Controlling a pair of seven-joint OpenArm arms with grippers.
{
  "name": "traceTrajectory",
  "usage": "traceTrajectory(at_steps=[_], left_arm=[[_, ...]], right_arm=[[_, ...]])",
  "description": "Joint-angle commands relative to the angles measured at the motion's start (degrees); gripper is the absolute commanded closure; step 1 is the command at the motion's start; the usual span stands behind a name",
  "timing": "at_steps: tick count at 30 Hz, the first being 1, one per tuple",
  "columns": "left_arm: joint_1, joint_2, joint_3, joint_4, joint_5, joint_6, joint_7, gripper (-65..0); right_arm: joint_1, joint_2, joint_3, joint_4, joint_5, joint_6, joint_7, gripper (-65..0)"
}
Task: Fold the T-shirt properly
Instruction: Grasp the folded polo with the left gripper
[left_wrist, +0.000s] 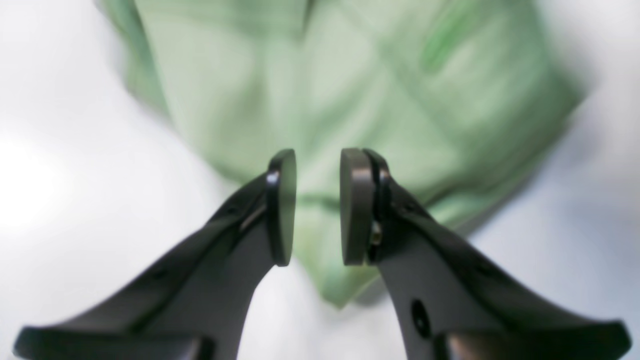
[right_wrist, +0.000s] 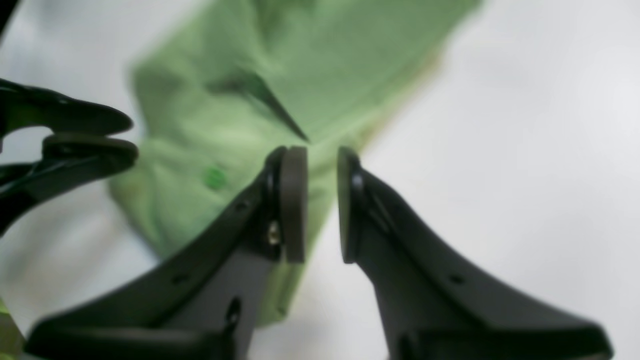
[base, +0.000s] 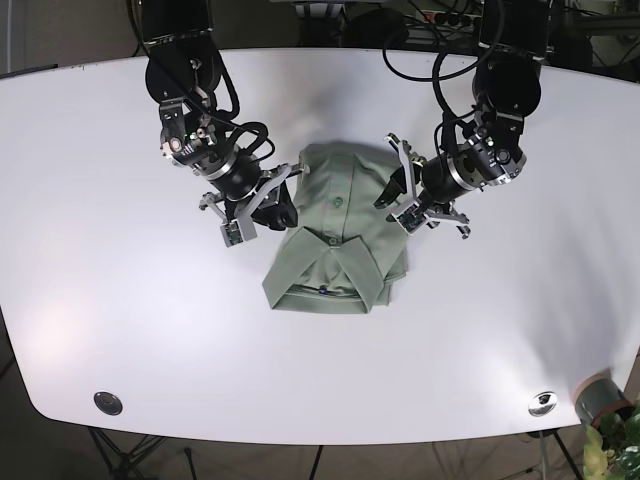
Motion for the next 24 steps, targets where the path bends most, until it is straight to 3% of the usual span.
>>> traceTrajectory(at_steps=[1, 3, 7, 9, 13, 15, 24], left_arm=[[0.25, 0.72, -0.52, 5.59, -0.45, 0.37, -1.07, -14.0], [0.51, 2.57, -1.05, 7.44, -0.28, 2.92, -1.07, -14.4], [0.42, 6.79, -0.52, 8.05, 2.71, 14.26, -1.07, -17.4], [0.07, 9.60, 0.71, 7.70, 4.91, 21.29, -1.25, -25.6], [-0.10, 12.32, 3.87, 5.15, 8.34, 29.82, -2.48, -43.1], [-0.10, 13.38, 5.81, 3.04, 9.66, 33.69, -5.21, -48.1], [-2.83, 15.14, 14.07, -11.38, 14.05, 42.21, -16.81, -49.6]], right_arm=[[-0.59, 0.23, 0.11, 2.81, 0.55, 0.20, 0.79, -9.4], [-0.94, 0.23, 0.11, 3.25, 0.55, 0.11, 0.79, -9.4], [-1.47, 0.58, 0.55, 3.60, 0.55, -0.06, 0.79, -9.4], [-2.43, 1.11, 2.13, 3.78, 0.55, -0.06, 0.79, -9.4], [-2.87, 1.02, 5.56, 3.60, 0.55, -0.06, 0.79, -9.4], [-3.23, 1.02, 7.58, 3.42, 0.63, -0.06, 0.79, -9.4], [-4.10, 0.94, 11.45, 3.42, 0.63, 0.29, 0.79, -9.4]])
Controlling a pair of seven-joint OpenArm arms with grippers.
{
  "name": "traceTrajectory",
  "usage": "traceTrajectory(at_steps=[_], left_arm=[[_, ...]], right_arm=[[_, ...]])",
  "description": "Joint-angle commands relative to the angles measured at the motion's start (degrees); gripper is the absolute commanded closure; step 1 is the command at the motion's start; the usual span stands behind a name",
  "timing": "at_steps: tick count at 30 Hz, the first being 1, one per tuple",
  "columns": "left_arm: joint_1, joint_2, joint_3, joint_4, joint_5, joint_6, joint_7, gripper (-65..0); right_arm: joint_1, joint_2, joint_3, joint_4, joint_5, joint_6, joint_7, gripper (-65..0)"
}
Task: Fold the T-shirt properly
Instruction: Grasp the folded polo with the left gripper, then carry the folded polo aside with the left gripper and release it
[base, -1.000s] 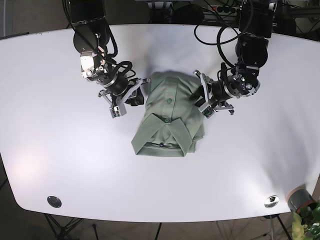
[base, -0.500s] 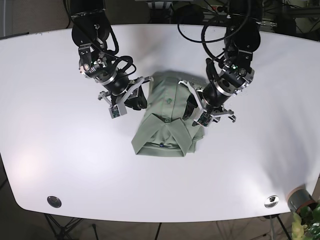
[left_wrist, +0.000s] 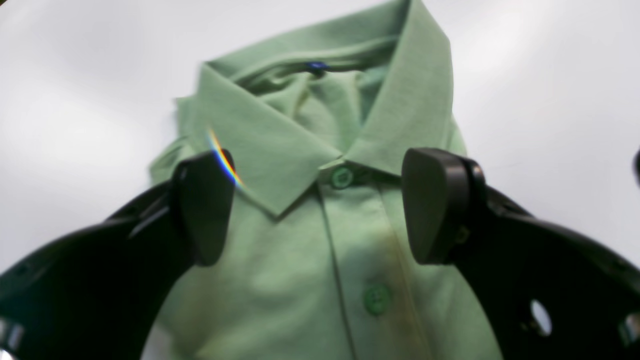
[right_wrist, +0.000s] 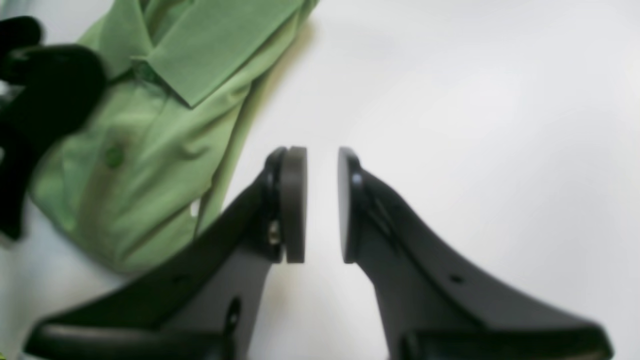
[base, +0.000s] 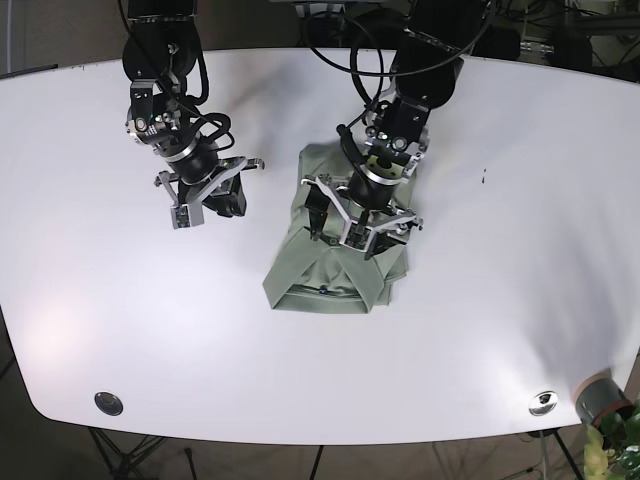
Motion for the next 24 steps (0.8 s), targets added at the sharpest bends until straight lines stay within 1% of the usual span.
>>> traceTrajectory(at_steps=[1, 3, 5, 8, 10, 12, 14, 17, 18, 19, 20, 22, 24], left_arm=[[-1.39, 0.87, 0.74, -4.42, 0.76, 2.86, -3.48, -49.6], [-2.18, 1.22, 0.74, -8.81, 0.76, 4.18, -6.03, -49.6], [-2.79, 1.13, 0.83, -13.83, 0.76, 4.26, -8.06, -49.4], [-3.32, 0.78, 0.74, -20.24, 0.50, 4.18, -9.55, -49.3], [-3.32, 0.25, -0.40, -22.53, 0.41, 3.47, -9.55, -49.3], [-2.88, -1.95, -5.06, -23.50, 0.32, -0.04, -9.55, -49.3], [-1.92, -3.18, -11.22, -23.50, -1.26, -3.65, -9.02, -49.6], [-0.86, -6.52, -24.05, -23.32, -5.04, -12.53, -5.51, -49.6], [-0.86, -7.84, -26.60, -23.58, -5.22, -14.99, -4.45, -49.6], [-0.95, -9.77, -29.24, -23.85, -5.13, -18.68, -2.96, -49.6], [-0.86, -10.91, -30.21, -24.29, -5.13, -20.79, -2.08, -49.4], [-0.60, -14.96, -32.49, -24.90, -5.13, -25.19, -0.50, -49.3], [-0.51, -18.65, -34.07, -25.61, -5.13, -26.33, 0.21, -49.3]], right_arm=[[0.81, 0.21, 0.59, 1.11, 0.77, 0.46, 1.49, -9.4], [0.90, 0.21, 0.85, 1.20, 0.77, 0.46, 1.49, -9.4], [1.08, 0.21, 0.94, 1.20, 0.77, 0.46, 1.49, -9.4], [1.16, 0.21, 0.67, 1.28, 0.77, 0.46, 1.49, -9.4], [1.34, 0.13, 0.67, 1.28, 0.77, 0.46, 1.49, -9.4], [1.34, -0.05, 0.59, 1.37, 0.77, 0.46, 1.49, -9.4], [1.43, -0.84, 0.67, 1.37, 0.77, 0.46, 1.49, -9.4], [1.25, -1.28, 0.67, 3.39, 0.77, 0.46, 1.49, -9.4], [1.16, -1.28, 0.67, 3.92, 0.77, 0.46, 1.49, -9.4], [0.90, -1.28, 0.59, 4.45, 0.77, 0.46, 1.49, -9.4], [0.90, -1.28, 0.59, 4.89, 0.77, 0.46, 1.49, -9.4], [0.81, -1.28, 0.59, 5.68, 0.77, 0.46, 1.49, -9.4], [0.29, -1.28, 0.59, 6.38, 0.77, 0.46, 1.49, -9.4]])
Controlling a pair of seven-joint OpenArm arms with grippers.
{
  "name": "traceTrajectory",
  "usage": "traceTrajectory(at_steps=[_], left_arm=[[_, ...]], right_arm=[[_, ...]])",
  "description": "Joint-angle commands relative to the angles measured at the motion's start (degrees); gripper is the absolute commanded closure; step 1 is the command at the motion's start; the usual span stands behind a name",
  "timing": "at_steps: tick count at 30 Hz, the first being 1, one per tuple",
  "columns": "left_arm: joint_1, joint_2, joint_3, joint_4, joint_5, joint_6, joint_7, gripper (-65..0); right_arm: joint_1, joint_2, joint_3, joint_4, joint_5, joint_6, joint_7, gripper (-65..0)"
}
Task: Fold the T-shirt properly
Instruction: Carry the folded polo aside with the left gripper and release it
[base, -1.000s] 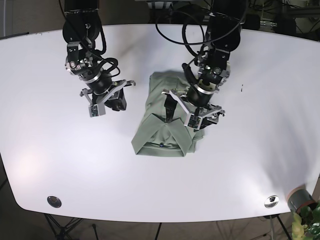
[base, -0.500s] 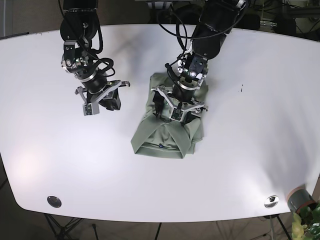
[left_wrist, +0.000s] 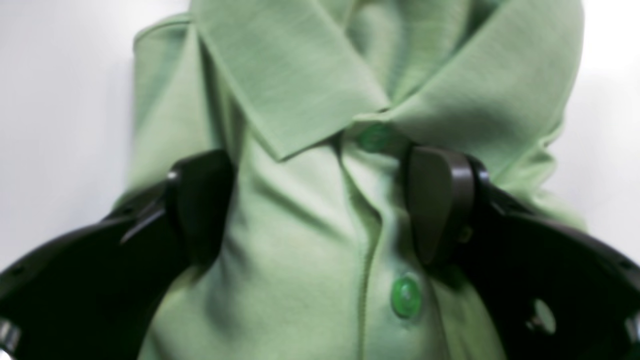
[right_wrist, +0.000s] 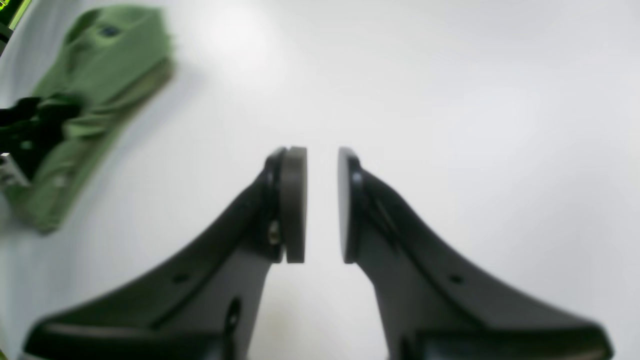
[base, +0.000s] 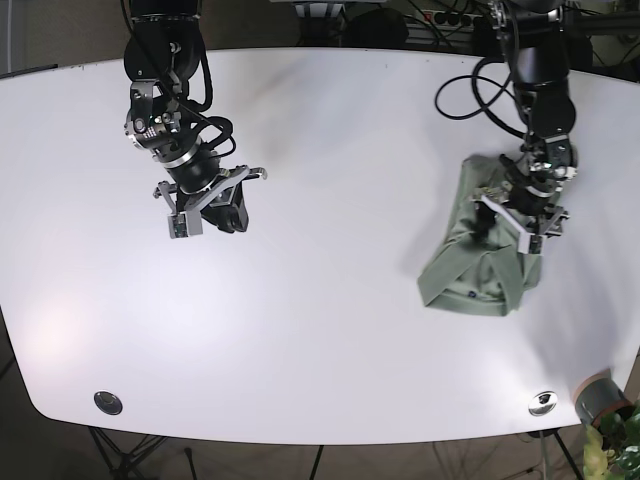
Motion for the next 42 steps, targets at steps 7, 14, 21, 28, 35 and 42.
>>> traceTrajectory(at_steps=[7, 14, 21, 28, 35, 42], left_arm=[[0.76, -14.91, -2.33, -13.83, 3.92, -0.52, 5.18, -49.3], [-1.27, -23.53, -2.33, -25.96, 3.83, -0.60, -6.16, -49.3], [-1.44, -28.01, -2.50, -31.23, 3.74, -0.60, -12.05, -49.3], [-1.00, -29.51, -2.68, -27.54, -2.24, -0.69, -12.22, -49.3], [4.89, -31.18, -2.68, -15.50, -11.91, -0.60, -12.05, -49.3], [5.33, -27.40, -2.77, -5.65, -12.61, -0.43, -12.13, -49.3]], right_arm=[[-1.01, 0.07, 0.06, 4.76, 0.79, 0.16, 1.25, -9.4], [-2.86, 0.07, 0.06, 7.13, 0.88, 0.16, 1.25, -9.4], [-4.26, 0.07, 0.06, 8.45, 0.88, 0.16, 1.25, -9.4], [-6.28, 0.07, 0.06, 10.30, 0.88, 0.25, 1.42, -9.4], [-7.25, 0.43, 0.32, 10.82, 0.61, 0.25, 1.51, -9.4], [-7.34, 0.51, 0.50, 10.74, 0.00, 0.25, 1.60, -9.4]])
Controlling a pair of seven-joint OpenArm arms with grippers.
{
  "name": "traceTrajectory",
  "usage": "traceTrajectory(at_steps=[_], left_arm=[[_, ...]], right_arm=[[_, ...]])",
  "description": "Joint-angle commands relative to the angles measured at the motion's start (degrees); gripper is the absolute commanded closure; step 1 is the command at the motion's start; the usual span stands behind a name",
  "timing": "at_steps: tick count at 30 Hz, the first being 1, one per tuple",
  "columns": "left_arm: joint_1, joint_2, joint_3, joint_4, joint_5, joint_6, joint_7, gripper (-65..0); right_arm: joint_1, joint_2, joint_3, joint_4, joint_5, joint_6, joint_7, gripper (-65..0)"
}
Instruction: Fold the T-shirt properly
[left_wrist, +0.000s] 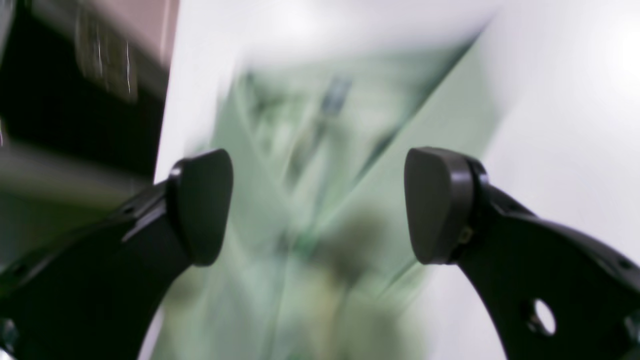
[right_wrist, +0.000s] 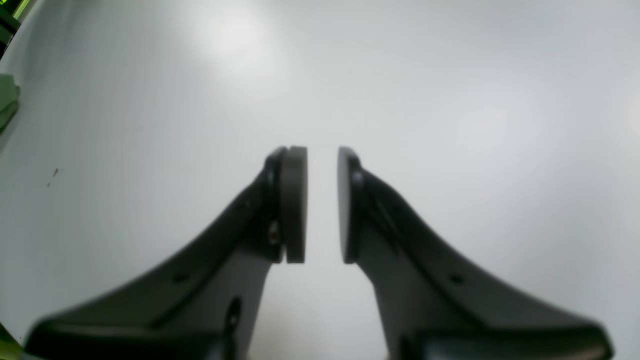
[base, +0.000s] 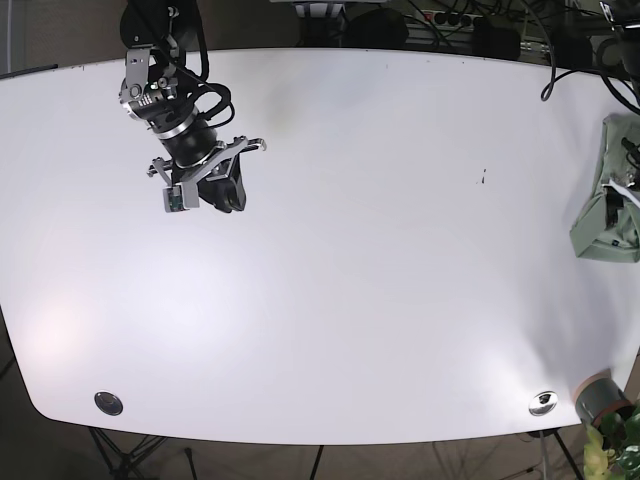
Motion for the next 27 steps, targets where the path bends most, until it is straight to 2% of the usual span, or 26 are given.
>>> traceTrajectory(at_steps=[1, 4, 7, 11, 17, 21, 27], left_arm=[[-0.27, 0.47, -0.47, 4.08, -0.52, 0.25, -0.62, -49.3], [-0.27, 3.11, -0.47, 8.13, -0.52, 0.25, -0.62, -49.2], [-0.27, 6.36, -0.47, 12.35, -0.35, 0.51, -0.70, -49.2], [-0.27, 11.37, -0.38, 18.24, 3.79, 3.59, -0.70, -49.2], [1.58, 21.84, -0.38, 26.67, 12.14, 4.38, -0.79, -49.2], [5.01, 27.90, -0.30, 32.56, 14.77, 4.38, -1.14, -49.2], [14.76, 35.55, 1.55, 38.10, 20.05, 4.38, -7.65, -46.5]], right_arm=[[0.57, 0.30, 0.28, 1.12, 0.32, 0.20, 1.55, -9.4], [0.93, 0.30, 0.28, 1.21, -2.93, 0.20, 3.49, -9.4], [0.84, 0.21, 0.11, 1.12, -8.91, 0.20, 7.53, -9.4], [0.57, -0.06, 0.37, -0.02, -14.45, 0.20, 12.28, -9.4], [-1.80, 0.38, 1.86, -1.69, -16.12, 0.20, 19.49, -9.4], [-3.91, 0.38, 3.97, -3.54, -16.20, 0.20, 23.36, -9.4], [-8.75, 4.08, 5.29, -9.52, -15.68, 0.20, 33.82, -9.4]])
